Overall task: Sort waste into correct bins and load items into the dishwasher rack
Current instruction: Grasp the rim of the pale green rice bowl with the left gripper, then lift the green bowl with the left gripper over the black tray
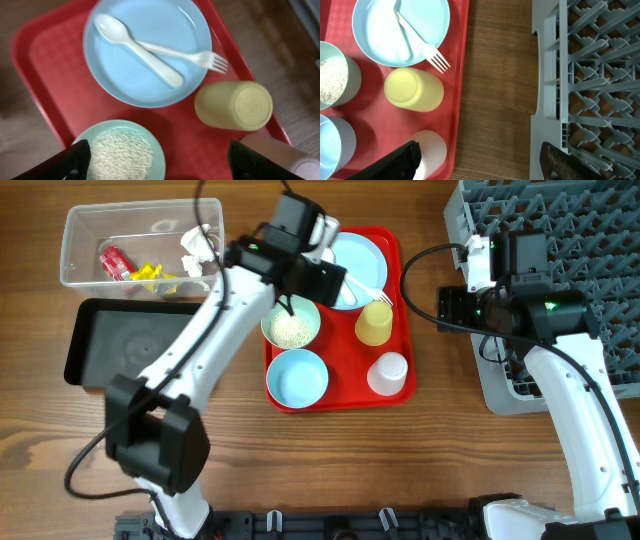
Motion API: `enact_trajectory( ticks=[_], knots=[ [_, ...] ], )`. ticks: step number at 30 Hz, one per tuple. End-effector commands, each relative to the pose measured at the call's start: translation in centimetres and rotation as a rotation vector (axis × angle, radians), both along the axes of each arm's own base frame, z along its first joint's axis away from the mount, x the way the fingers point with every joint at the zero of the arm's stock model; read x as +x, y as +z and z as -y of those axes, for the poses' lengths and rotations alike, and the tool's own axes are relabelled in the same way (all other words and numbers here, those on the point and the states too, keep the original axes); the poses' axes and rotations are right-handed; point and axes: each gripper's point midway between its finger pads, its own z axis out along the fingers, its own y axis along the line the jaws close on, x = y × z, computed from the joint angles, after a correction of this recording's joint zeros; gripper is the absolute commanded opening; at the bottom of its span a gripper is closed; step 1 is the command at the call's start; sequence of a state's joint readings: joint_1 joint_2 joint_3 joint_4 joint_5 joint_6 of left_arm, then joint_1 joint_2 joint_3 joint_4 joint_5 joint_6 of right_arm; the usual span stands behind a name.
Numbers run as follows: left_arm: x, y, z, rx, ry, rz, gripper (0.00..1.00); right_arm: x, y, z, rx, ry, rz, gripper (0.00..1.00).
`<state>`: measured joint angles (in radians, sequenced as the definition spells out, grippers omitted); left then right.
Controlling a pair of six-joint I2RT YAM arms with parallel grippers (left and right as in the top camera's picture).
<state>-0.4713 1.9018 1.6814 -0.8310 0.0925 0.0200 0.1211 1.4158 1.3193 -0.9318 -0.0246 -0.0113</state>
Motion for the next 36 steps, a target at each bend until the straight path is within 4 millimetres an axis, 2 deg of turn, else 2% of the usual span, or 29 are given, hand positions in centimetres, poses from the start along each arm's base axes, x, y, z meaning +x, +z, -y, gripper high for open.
enact_trajectory(
  ticks=[1, 4, 7, 13, 14, 17, 18, 21, 22, 23, 24, 27, 29, 33, 36],
  knots=[
    [-1.1, -4.8, 1.2, 0.06, -0.031, -0.11, 0.83, 0.2, 0.5, 0.1, 0.008, -0.013, 0.009, 0.79],
    [-3.1, -8.3, 1.6, 0.121, -0.059, -0.217, 0.77, 0.2, 0.5, 0.1, 0.008, -0.013, 0.01, 0.79],
    [-3.8, -9.7, 1.8, 0.145, -0.069, -0.257, 0.72, 0.3, 0.6, 0.1, 0.009, -0.013, 0.015, 0.79],
    [-4.7, -12.8, 1.3, 0.18, -0.05, -0.33, 0.44, 0.2, 0.5, 0.1, 0.008, -0.013, 0.011, 0.79],
    [-4.7, -13.1, 1.2, 0.184, -0.04, -0.337, 0.37, 0.3, 0.5, 0.1, 0.009, -0.013, 0.012, 0.79],
    [-4.7, -13.5, 1.1, 0.188, -0.037, -0.345, 0.25, 0.3, 0.5, 0.1, 0.009, -0.013, 0.013, 0.78],
    [-4.4, -13.5, 0.9, 0.194, 0.013, -0.338, 0.21, 0.3, 0.5, 0.1, 0.009, -0.013, 0.012, 0.79],
    [-3.8, -13.6, 0.1, 0.22, 0.093, -0.319, 0.14, 0.3, 0.5, 0.1, 0.009, -0.014, 0.012, 0.79],
    [-3.8, -13.6, 0.1, 0.22, 0.093, -0.32, 0.12, 0.3, 0.5, 0.1, 0.008, -0.013, 0.013, 0.79],
    [-3.8, -13.6, 0.1, 0.22, 0.093, -0.32, 0.05, 0.3, 0.5, 0.1, 0.009, -0.013, 0.013, 0.79],
    [-3.8, -13.6, 0.1, 0.22, 0.093, -0.32, 0.04, 0.3, 0.5, 0.1, 0.009, -0.013, 0.013, 0.79],
    [-3.5, -13.3, 0.3, 0.207, 0.107, -0.309, 0.04, 0.3, 0.5, 0.1, 0.009, -0.013, 0.014, 0.79],
    [-3.3, -12.4, 0.4, 0.194, 0.107, -0.294, 0.04, 0.3, 0.5, 0.1, 0.009, -0.013, 0.014, 0.79],
    [-2.6, -7.9, 0.8, 0.138, 0.107, -0.219, 0.04, 0.3, 0.5, 0.1, 0.009, -0.013, 0.013, 0.78],
    [-2.5, -4.6, 0.2, 0.09, 0.15, -0.174, 0.04, 0.3, 0.5, 0.1, 0.009, -0.013, 0.013, 0.78]
  ],
)
